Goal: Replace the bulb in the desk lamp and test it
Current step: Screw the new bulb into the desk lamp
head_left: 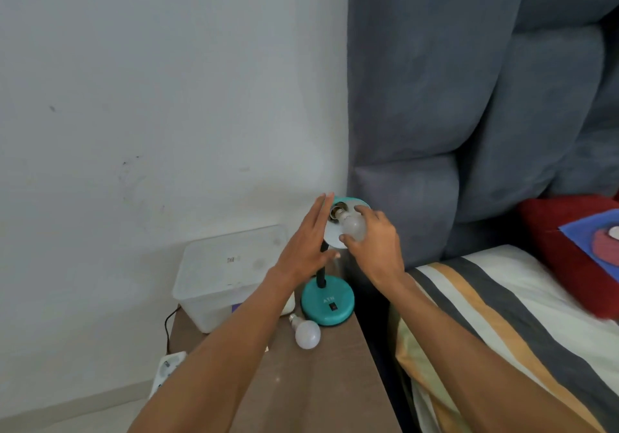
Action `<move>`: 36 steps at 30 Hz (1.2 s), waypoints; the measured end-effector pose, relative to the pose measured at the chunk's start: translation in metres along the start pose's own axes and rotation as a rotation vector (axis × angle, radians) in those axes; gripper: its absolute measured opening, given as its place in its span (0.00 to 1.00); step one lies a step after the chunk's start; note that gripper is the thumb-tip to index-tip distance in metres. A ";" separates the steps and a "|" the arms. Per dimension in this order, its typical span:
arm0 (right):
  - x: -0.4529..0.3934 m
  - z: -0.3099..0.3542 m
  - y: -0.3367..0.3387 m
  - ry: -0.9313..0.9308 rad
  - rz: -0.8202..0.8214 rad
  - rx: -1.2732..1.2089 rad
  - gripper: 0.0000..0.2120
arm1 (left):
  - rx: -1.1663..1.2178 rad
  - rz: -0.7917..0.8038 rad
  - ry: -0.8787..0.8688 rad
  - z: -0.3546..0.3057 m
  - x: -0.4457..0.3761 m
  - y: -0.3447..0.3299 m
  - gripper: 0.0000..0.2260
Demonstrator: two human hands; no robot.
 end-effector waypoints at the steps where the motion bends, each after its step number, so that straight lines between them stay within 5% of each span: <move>1: -0.002 0.001 -0.001 0.022 -0.005 0.006 0.28 | 0.007 0.001 -0.012 0.000 -0.001 -0.001 0.50; 10: -0.004 0.011 -0.021 0.151 0.019 0.085 0.25 | -0.015 -0.024 -0.054 0.001 0.000 -0.001 0.43; 16: 0.009 0.010 -0.033 0.256 0.060 0.213 0.33 | 0.013 -0.042 -0.058 0.001 -0.001 0.002 0.40; 22: 0.002 -0.008 -0.024 -0.082 0.001 0.099 0.27 | -0.008 -0.057 -0.058 0.004 0.000 0.001 0.40; 28: 0.006 0.006 -0.024 0.012 -0.027 0.050 0.23 | -0.018 -0.035 -0.049 0.004 0.001 -0.002 0.43; 31: 0.010 0.006 -0.031 0.089 0.033 0.125 0.29 | -0.018 -0.038 -0.037 0.006 0.001 -0.001 0.42; 36: 0.003 -0.009 -0.022 -0.174 -0.024 0.038 0.26 | -0.016 -0.043 -0.034 0.007 0.001 -0.001 0.42</move>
Point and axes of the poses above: each hand's wrist, its own x-axis away from the middle knuckle, its own y-axis out of the back of the hand, z = x × y, the point moved 8 cm from there along -x, towards the middle knuckle, and after that the axes turned 10 degrees about -z, right-handed, at the moved point
